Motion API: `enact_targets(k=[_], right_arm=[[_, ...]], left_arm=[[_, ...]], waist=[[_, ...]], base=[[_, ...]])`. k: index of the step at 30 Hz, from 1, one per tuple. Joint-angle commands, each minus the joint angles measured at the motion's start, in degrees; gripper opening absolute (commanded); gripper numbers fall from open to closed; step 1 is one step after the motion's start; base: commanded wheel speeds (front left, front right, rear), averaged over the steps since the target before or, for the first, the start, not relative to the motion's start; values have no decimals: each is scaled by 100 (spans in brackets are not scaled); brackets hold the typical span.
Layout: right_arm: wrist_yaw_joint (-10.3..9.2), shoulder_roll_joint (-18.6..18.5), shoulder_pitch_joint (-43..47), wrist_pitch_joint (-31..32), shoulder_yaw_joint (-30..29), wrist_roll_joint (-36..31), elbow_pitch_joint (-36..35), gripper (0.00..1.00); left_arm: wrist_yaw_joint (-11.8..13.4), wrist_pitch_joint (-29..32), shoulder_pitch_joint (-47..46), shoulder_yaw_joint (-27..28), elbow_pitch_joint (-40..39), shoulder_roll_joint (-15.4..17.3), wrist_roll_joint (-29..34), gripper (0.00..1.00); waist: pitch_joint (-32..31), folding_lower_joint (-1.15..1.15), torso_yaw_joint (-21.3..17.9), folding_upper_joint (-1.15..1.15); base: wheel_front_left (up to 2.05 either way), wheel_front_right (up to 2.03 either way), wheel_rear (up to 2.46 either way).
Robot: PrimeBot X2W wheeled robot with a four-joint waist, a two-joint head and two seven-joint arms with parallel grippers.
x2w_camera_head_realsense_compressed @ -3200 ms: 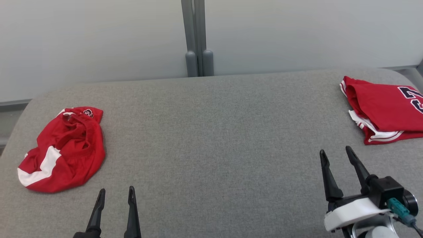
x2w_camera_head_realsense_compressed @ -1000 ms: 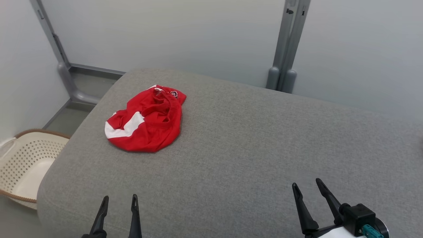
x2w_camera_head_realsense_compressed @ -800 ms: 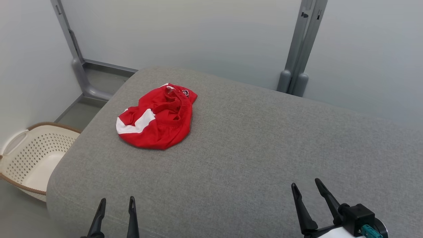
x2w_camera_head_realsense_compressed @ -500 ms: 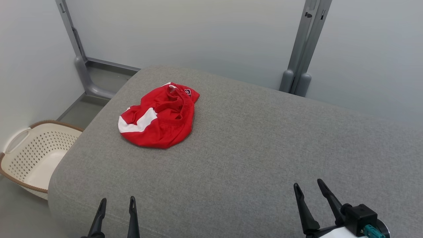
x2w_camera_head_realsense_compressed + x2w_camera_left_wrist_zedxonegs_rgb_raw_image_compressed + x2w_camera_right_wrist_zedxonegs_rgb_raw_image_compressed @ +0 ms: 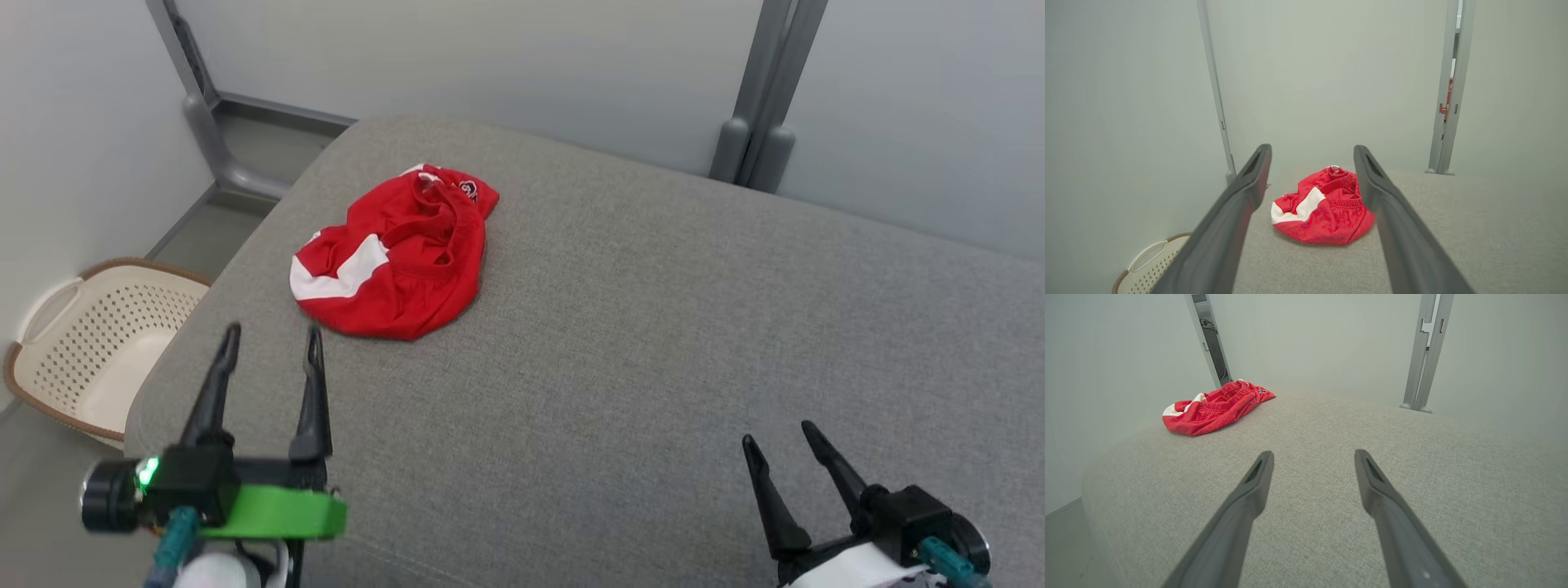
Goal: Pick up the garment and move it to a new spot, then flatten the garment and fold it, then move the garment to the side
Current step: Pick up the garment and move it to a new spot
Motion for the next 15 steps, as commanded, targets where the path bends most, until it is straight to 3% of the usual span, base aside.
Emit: enact_targets(k=[1, 6, 15], right_arm=[[-11, -130, -183, -16, -2, -37, -41, 100], [-11, -494, -558, -16, 43, -44, -107, 100], [-11, -936, -1059, -16, -30, -68, -207, 100]], left_arm=[[-67, 0, -406, 37, 32, 14, -76, 100], [-242, 0, -1654, 15, 680, 98, -170, 100], [-411, 337, -4276, -279, 2989, 636, -349, 100]], waist=[[627, 0, 32, 0], [1354, 0, -5, 0], [2332, 0, -311, 0]], base=[[0, 0, 0], [0, 0, 0], [0, 0, 0]])
